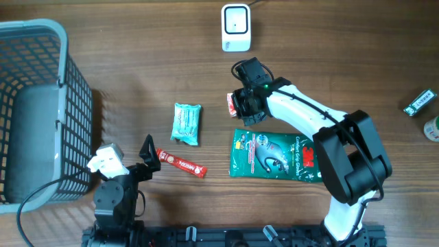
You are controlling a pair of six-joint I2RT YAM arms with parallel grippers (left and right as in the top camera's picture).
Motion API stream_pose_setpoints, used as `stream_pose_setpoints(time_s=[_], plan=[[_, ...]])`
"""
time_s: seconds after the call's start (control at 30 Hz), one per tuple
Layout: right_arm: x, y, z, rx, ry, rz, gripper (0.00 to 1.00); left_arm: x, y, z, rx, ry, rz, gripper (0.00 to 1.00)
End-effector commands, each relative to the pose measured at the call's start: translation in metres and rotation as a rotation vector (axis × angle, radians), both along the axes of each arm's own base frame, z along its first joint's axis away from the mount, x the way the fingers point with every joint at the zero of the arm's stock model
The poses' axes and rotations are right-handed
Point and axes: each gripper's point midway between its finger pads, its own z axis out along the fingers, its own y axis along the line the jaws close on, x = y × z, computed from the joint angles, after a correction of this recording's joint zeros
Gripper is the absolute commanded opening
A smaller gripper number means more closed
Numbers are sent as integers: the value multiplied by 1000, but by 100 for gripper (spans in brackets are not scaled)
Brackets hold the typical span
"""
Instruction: Scan the item barcode
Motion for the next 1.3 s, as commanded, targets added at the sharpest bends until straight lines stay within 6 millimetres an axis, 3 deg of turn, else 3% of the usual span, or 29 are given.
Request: stream_pose_setpoints(time_s=[0.0,0.1,0.2,0.3,0.4,0.53,0.63,0.7,0.77,0.93,1.1,1.27], plan=[[1,-22,-17,-140,-31,88,4,1,-3,-1,-2,-2,-16,100],[6,-17,5,-131,-106,207,4,1,-3,-1,-2,-2,-16,100],[12,-10,52,-131,-264,407,4,1,-3,-1,-2,-2,-16,100],[4,-1,104,-90,-407,570,4,1,-3,-1,-2,-2,-16,100],[-21,11,158,46,-482,629,4,1,-3,-1,-2,-2,-16,100],[-76,2,191,268,-330,592,6,1,-3,-1,-2,-2,-16,100],[-118,-6,199,409,-145,558,12,1,-3,-1,-2,-2,-16,100],[-151,-6,203,517,27,531,4,1,-3,-1,-2,-2,-16,100],[-172,-9,207,569,160,476,4,1,-3,0,-2,-3,-16,100],[-155,-17,203,597,173,410,4,1,-3,-1,-2,-2,-16,100],[-168,-6,210,741,213,520,4,1,-3,-1,-2,-2,-16,100],[-171,-8,208,733,225,526,4,1,-3,-1,-2,-2,-16,100]])
